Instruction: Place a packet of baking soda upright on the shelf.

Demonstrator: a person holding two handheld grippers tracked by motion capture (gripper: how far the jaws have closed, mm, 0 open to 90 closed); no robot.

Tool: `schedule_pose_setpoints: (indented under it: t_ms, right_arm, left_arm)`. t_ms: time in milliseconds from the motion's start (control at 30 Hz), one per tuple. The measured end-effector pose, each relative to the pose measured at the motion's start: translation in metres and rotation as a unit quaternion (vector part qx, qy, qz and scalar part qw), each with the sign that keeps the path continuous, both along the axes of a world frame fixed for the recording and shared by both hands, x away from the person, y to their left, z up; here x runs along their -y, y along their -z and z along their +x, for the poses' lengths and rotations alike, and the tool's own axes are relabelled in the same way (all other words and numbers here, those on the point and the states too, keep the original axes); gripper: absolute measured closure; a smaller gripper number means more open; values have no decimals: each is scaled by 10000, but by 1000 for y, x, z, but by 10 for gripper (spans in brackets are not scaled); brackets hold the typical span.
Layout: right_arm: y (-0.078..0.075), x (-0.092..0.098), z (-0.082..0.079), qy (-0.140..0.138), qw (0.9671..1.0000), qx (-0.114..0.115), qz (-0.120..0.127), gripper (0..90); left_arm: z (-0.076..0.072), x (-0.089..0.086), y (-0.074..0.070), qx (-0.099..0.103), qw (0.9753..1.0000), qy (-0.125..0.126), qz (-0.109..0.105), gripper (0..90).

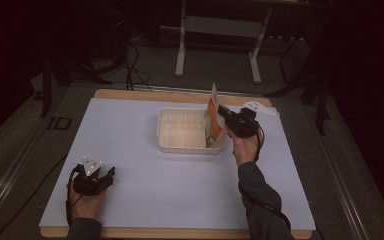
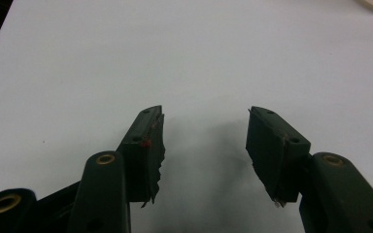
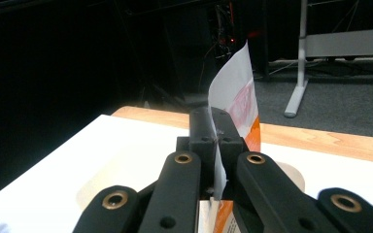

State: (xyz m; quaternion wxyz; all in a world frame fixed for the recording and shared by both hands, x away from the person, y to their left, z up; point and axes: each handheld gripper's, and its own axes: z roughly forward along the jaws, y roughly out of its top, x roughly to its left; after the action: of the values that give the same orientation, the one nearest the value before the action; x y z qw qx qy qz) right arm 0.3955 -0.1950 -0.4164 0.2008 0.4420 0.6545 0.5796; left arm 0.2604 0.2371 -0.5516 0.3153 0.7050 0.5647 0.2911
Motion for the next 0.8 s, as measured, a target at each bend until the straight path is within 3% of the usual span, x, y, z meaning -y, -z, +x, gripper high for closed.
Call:
schedule_pose_setpoints:
  t_ms: [300,467,600,700,800]
  right_arm:
    - [0,-2,0,-4,10000,-36,-81,891]
    - [0,1,1,15,9997,-140,-197,793]
    - [-1,3,0,21,9997,-176,-194,637]
    - [-3,5,-1,41,9995,-225,-198,618]
    - [-7,7,-2,-17,9988,-450,-185,566]
  left_arm:
    - [0,0,0,1,10000,3,-8,476]
    - [0,0,0,-8,10000,2,-13,475]
    - [1,0,0,-17,10000,5,2,469]
    - [1,0,0,-13,10000,1,-5,469]
    - [1,0,0,-15,10000,1,-3,469]
